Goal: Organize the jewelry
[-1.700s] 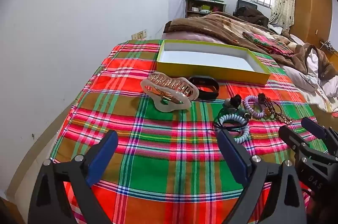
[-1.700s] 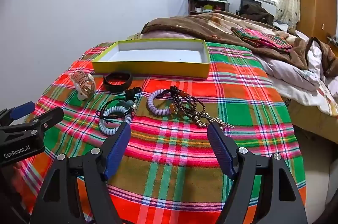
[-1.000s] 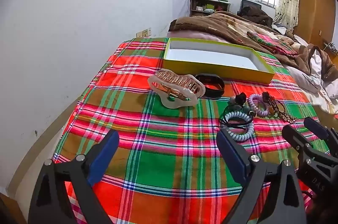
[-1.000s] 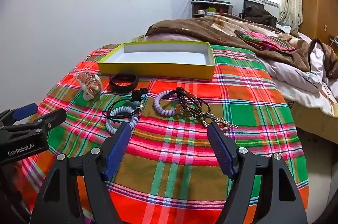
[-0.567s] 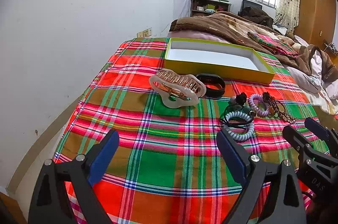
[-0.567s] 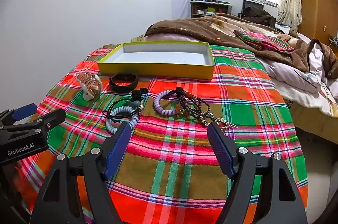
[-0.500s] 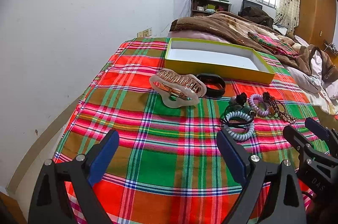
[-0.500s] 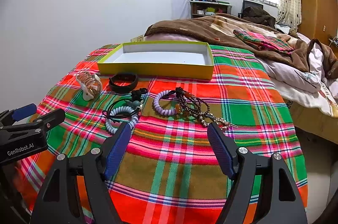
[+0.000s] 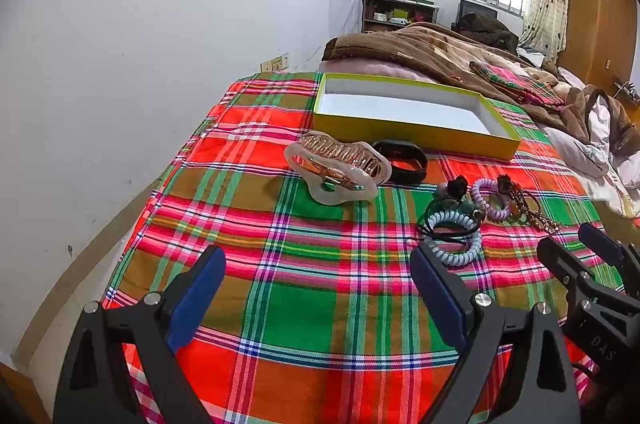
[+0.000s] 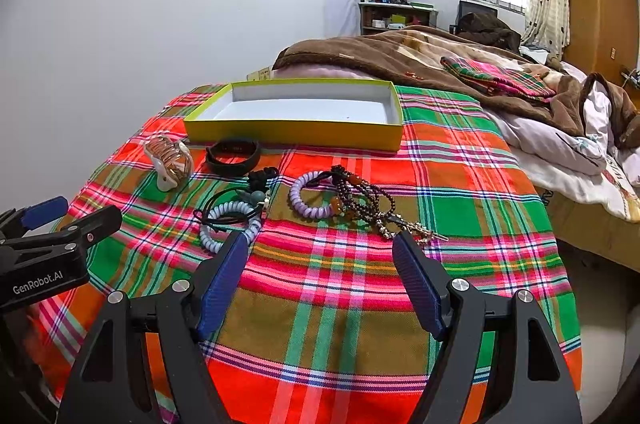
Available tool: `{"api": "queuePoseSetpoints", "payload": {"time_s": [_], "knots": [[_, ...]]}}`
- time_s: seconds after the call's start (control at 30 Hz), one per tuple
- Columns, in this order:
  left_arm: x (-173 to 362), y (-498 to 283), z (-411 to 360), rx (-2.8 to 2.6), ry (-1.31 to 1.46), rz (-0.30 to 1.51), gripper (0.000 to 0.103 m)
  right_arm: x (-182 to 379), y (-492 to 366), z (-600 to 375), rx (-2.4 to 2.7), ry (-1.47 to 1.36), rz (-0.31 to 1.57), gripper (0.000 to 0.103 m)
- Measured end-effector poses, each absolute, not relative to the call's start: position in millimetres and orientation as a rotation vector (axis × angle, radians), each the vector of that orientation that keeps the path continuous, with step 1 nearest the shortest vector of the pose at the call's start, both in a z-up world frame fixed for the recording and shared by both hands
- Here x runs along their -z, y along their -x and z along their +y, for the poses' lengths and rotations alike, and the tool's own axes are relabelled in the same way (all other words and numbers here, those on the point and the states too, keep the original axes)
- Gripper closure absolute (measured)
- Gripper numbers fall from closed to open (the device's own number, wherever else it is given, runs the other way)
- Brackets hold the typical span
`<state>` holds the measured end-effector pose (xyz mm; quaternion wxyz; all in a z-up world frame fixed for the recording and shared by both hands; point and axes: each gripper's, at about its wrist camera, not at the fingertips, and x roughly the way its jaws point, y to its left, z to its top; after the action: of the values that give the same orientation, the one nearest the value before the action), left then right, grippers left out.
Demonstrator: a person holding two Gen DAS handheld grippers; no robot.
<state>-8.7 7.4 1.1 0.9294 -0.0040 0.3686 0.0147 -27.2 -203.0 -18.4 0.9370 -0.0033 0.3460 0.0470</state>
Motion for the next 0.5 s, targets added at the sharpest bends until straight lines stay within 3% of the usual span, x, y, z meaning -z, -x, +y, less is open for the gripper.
{"api": "queuePoseSetpoints", "payload": {"time_s": [0.5], "knots": [[-1.4, 5.5, 8.9, -0.029, 0.013, 0.763, 0.008, 14.6, 24.0, -203.6, -0.089, 0.009, 0.706, 0.028]]}}
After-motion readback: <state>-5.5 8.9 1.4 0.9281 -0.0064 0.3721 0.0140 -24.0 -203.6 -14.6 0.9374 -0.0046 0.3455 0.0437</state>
